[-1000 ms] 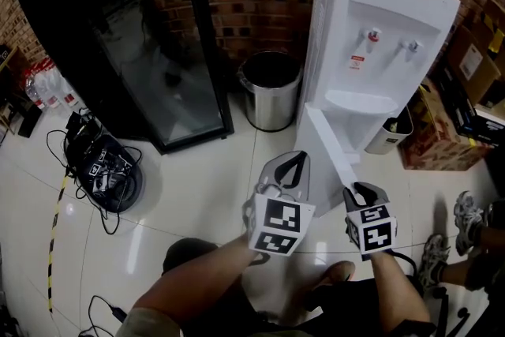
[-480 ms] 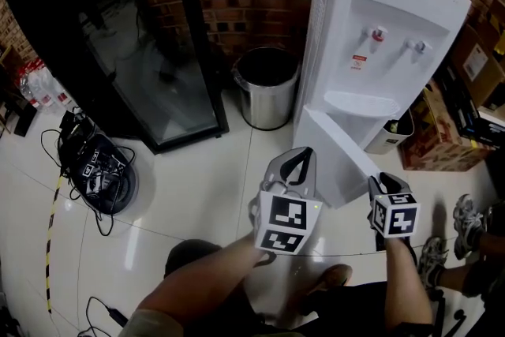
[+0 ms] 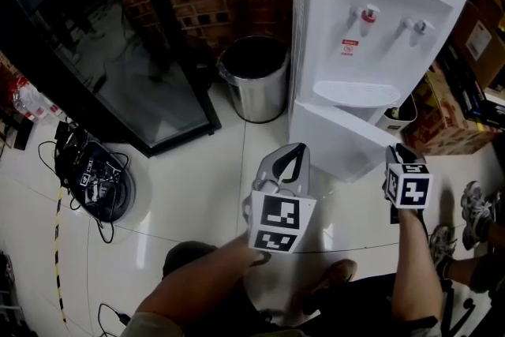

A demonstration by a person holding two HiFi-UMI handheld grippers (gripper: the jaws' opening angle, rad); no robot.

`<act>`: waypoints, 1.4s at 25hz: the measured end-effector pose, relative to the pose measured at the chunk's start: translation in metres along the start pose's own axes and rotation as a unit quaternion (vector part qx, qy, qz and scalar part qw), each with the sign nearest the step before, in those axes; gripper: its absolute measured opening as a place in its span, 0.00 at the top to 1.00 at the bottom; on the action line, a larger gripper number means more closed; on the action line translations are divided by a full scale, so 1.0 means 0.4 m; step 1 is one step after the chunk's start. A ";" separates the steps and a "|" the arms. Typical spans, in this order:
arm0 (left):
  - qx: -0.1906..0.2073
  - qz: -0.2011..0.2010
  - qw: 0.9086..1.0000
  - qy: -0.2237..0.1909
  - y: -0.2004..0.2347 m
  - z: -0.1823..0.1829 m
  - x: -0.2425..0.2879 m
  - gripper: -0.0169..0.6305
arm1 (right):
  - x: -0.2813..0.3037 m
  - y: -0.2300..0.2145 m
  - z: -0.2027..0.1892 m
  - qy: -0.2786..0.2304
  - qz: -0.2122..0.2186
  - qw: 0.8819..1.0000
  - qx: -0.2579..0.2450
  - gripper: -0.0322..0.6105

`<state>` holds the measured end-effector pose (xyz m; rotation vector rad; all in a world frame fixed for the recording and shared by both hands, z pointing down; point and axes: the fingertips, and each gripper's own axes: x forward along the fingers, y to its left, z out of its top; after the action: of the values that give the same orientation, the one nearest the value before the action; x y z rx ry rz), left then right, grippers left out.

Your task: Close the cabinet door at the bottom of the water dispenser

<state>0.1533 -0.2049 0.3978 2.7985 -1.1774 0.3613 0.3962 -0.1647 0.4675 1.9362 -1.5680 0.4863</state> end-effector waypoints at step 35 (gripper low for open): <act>-0.001 0.050 0.998 -0.047 0.126 0.097 -0.080 0.97 | -0.076 0.029 0.263 -0.151 0.021 0.985 0.077 0.95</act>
<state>0.1028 -0.2245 0.3518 2.7903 -1.3389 0.2391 0.3690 -0.2117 0.3717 2.1787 -1.8078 0.3508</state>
